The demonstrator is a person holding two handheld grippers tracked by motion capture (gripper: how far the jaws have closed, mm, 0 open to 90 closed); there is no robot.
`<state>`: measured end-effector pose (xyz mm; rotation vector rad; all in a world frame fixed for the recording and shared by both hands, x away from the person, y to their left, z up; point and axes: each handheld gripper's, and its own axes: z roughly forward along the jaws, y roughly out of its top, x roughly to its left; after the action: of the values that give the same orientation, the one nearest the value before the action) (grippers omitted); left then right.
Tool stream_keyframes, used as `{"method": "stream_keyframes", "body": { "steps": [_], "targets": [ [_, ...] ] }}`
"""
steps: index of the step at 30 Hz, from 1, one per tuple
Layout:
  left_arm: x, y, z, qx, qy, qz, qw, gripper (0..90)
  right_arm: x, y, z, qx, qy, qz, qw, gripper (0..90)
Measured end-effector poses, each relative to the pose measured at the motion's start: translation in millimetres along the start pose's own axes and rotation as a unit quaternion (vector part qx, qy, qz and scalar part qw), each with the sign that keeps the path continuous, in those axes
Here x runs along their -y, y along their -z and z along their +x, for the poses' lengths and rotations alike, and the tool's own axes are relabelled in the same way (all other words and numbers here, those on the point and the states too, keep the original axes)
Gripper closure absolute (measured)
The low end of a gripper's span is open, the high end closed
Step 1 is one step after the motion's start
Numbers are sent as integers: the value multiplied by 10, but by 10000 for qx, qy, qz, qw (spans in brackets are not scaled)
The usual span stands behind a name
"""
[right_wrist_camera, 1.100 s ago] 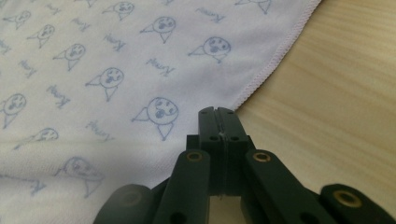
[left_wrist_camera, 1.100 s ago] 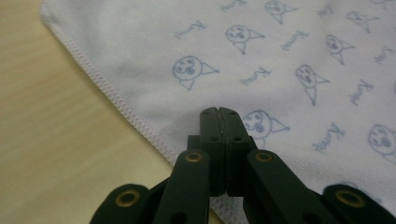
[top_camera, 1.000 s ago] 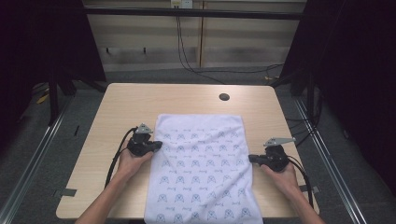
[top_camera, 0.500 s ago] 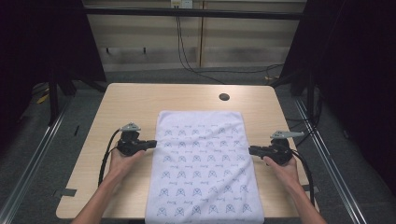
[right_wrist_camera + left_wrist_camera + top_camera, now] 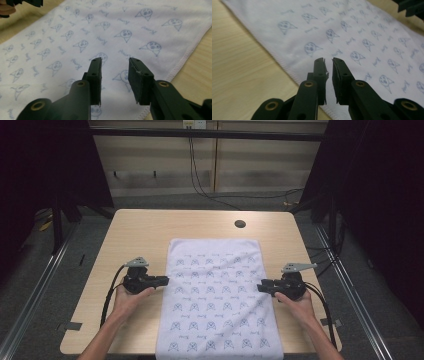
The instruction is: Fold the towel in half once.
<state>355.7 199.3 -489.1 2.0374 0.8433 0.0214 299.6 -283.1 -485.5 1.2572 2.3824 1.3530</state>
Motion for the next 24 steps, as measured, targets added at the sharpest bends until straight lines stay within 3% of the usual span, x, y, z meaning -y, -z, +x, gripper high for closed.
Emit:
{"method": "stream_keyframes", "body": {
  "steps": [3,8,9,10,12,16,17,18,19,20,21,24],
  "targets": [
    [-12,-118,-67,-74,-155,199,9997,768,-10,-139,14,14,96,257,9996,601],
    [-12,-202,-41,-194,-97,252,9994,672,-42,-302,16,235,191,579,9979,559],
    [-16,-242,-24,-374,-233,329,9985,655,-46,-329,13,285,235,624,9974,559],
    [-16,-242,-24,-374,-233,329,9985,647,-46,-329,13,285,235,624,9974,559],
    [-9,-271,-18,-410,-249,315,9984,661,-82,-382,0,275,283,615,9973,550],
    [6,-288,-62,-546,-419,349,9970,828,-95,-400,41,412,395,681,9960,574],
    [18,-284,-54,-506,-386,337,9974,859,-90,-404,77,617,533,702,9942,648],
    [18,-284,-54,-506,-386,337,9974,874,-90,-404,77,617,533,702,9942,648],
    [25,-278,-50,-468,-360,331,9977,881,-83,-403,101,758,713,720,9920,751],
    [25,-278,-50,-468,-360,331,9977,885,-83,-403,101,758,713,720,9920,751],
    [24,-275,-58,-468,-394,350,9975,887,-67,-386,98,721,668,709,9926,851],
    [33,-255,-75,-429,-433,410,9973,888,-34,-353,115,678,640,715,9931,873]
  ]
}}
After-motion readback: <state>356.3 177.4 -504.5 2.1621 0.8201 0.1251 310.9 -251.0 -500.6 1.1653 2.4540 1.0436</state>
